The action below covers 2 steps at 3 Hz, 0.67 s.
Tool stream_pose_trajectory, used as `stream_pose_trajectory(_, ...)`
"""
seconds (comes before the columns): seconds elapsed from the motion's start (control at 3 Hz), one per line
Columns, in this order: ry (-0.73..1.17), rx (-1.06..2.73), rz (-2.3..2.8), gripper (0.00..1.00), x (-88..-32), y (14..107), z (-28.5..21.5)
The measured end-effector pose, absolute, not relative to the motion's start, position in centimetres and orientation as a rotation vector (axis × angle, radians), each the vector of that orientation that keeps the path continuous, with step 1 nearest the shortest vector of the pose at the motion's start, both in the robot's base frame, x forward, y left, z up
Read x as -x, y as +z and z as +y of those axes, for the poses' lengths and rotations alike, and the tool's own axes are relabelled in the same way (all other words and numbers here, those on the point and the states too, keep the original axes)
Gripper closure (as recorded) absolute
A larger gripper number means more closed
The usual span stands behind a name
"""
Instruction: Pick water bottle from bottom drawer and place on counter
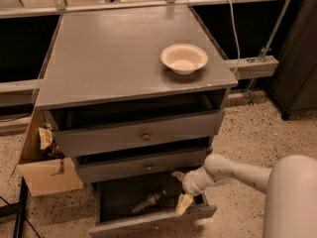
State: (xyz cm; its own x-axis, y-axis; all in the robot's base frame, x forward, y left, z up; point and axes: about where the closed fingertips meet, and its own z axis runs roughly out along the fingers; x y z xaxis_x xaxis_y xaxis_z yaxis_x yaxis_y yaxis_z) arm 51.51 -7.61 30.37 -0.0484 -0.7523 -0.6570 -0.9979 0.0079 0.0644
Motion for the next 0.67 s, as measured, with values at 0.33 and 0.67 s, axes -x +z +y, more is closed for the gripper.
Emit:
stream_pose_trajectory(0.33, 0.747, 1.774, 1.848, 0.00, -51.5, 29.5, -7.9)
stream_pose_trajectory(0.67, 0.770, 1.775, 1.821, 0.19, -51.9, 27.6, -7.4)
